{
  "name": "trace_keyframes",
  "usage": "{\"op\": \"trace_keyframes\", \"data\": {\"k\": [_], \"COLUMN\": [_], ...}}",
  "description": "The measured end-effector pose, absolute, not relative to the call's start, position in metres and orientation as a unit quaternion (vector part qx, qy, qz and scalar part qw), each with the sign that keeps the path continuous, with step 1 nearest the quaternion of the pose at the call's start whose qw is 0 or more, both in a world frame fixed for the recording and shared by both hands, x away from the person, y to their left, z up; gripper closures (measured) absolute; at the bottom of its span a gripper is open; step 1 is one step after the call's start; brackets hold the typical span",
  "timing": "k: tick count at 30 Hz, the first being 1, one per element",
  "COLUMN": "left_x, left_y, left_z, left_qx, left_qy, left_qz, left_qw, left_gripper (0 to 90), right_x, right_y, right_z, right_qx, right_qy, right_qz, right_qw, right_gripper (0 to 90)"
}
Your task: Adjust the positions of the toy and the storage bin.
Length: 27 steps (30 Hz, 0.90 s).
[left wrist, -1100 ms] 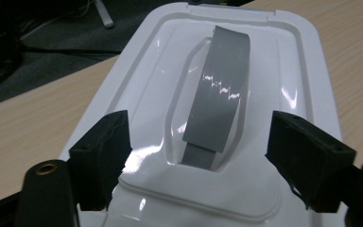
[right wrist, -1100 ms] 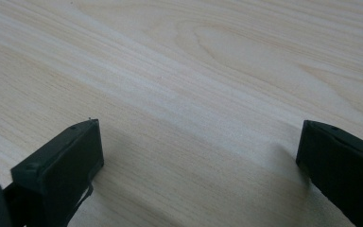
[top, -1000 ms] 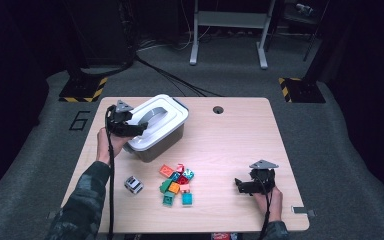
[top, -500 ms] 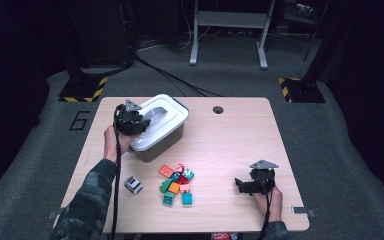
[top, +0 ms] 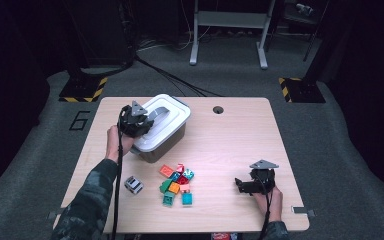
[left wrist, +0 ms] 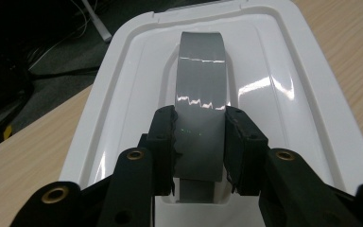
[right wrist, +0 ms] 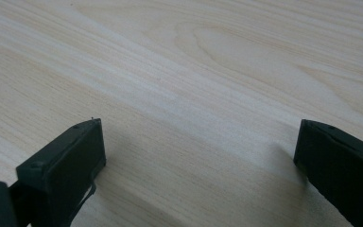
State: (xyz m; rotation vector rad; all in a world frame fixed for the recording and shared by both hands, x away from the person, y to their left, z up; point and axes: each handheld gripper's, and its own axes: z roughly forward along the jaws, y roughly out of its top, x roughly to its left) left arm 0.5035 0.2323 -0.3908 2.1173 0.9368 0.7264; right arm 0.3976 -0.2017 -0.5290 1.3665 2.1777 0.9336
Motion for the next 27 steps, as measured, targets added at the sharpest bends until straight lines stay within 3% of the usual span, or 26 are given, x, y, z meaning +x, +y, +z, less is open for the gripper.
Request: {"op": "trace_keyframes", "data": {"k": [6, 7, 8, 12, 27], "left_x": [0.505, 0.506, 0.509, 0.517, 0.546], "left_y": [0.232, 0.231, 0.231, 0.228, 0.205], "left_z": [-0.391, -0.391, -0.389, -0.382, -0.374], "left_qx": [0.814, 0.812, 0.811, 0.803, 0.832], "left_qy": [0.364, 0.365, 0.368, 0.377, 0.36], "left_qz": [0.281, 0.287, 0.282, 0.273, 0.243], "left_qw": [0.354, 0.354, 0.356, 0.371, 0.344], "left_gripper": [64.3, 52.7, 49.9, 49.3, 65.8], "right_x": [0.398, 0.398, 0.398, 0.398, 0.398], "right_y": [-0.202, -0.202, -0.202, -0.202, -0.202], "right_z": [-0.529, -0.529, -0.529, -0.529, -0.529], "right_qx": [0.489, 0.49, 0.49, 0.489, 0.487], "right_qy": [0.78, 0.78, 0.78, 0.78, 0.782], "right_qz": [0.334, 0.335, 0.335, 0.334, 0.334], "right_qw": [0.202, 0.2, 0.2, 0.202, 0.199], "right_gripper": [2.2, 2.2, 2.2, 2.3, 2.7]}}
